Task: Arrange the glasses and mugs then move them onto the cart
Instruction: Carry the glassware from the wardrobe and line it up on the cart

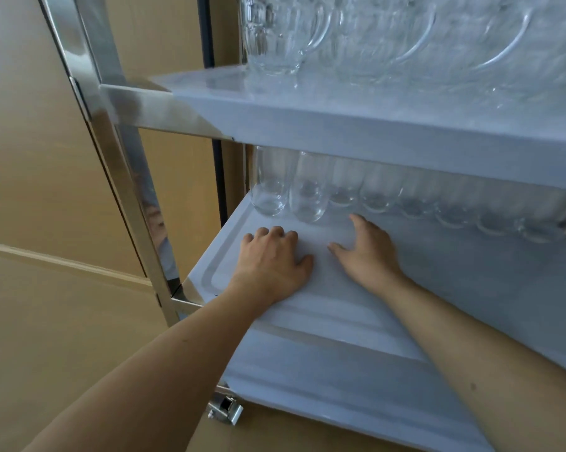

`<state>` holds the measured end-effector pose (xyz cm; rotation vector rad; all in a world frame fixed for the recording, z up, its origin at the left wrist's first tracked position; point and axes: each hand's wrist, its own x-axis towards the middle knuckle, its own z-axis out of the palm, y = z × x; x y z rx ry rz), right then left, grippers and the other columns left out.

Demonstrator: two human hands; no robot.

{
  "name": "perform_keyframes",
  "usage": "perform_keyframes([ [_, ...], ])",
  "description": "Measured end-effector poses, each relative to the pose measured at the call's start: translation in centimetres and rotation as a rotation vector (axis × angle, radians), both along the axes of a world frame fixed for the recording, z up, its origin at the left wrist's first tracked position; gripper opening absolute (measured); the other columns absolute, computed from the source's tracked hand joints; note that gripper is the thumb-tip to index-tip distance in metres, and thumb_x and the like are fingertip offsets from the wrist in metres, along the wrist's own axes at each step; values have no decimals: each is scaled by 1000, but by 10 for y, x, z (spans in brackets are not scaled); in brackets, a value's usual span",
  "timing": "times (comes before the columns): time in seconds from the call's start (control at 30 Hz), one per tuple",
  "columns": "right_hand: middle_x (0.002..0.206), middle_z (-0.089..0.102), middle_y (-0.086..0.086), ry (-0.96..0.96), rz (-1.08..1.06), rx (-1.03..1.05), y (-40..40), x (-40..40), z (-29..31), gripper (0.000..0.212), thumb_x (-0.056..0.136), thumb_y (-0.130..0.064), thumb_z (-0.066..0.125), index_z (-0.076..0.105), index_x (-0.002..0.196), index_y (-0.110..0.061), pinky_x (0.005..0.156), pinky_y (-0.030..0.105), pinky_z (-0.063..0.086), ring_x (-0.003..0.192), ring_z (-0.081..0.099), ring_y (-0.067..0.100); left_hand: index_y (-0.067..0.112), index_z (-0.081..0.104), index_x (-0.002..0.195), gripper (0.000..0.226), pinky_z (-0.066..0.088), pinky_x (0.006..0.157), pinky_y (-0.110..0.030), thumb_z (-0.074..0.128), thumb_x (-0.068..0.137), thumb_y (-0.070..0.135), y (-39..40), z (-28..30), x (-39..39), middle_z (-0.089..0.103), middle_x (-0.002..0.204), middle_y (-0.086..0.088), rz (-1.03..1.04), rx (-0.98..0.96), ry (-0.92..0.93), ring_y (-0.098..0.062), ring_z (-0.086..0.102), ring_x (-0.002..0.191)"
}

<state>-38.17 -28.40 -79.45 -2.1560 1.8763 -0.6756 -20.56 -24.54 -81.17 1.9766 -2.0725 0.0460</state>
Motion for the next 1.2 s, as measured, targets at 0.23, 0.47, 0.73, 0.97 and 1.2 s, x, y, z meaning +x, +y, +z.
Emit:
perform_keyframes([
  [0.23,155,42,9,167,-67,93,54,-28,-3,68,97,-54,51,37,152,-18,118,43,26,144,35,29,18,65,126,58,36,106,-44,36,95,57,29,13,-3,64,128,-4,-54,-39,61,-31,52,125],
  [0.47,165,21,11,201,7,416,138,-16,54,76,97,-58,50,23,158,-22,122,48,16,151,19,33,14,62,133,48,42,104,-48,60,96,45,111,86,0,63,135,-9,-121,144,80,-35,54,127],
  [0.73,166,15,10,163,134,456,220,-1,232,75,98,-54,49,20,158,-21,123,46,13,152,10,33,15,60,136,49,46,100,-46,58,97,45,188,271,14,60,136,-5,-44,237,94,-31,53,126],
  [0.97,166,19,10,106,126,291,232,-34,444,77,97,-52,54,22,158,-21,123,46,15,152,13,33,20,46,148,58,45,105,-44,52,99,50,206,481,-6,52,146,-2,-72,111,72,-27,48,132],
  [1.2,161,29,9,102,4,-13,242,-93,634,76,94,-53,57,29,156,-19,119,41,21,148,22,32,23,41,151,60,40,110,-43,51,99,52,205,663,-59,46,151,-3,-170,-106,55,-27,43,137],
])
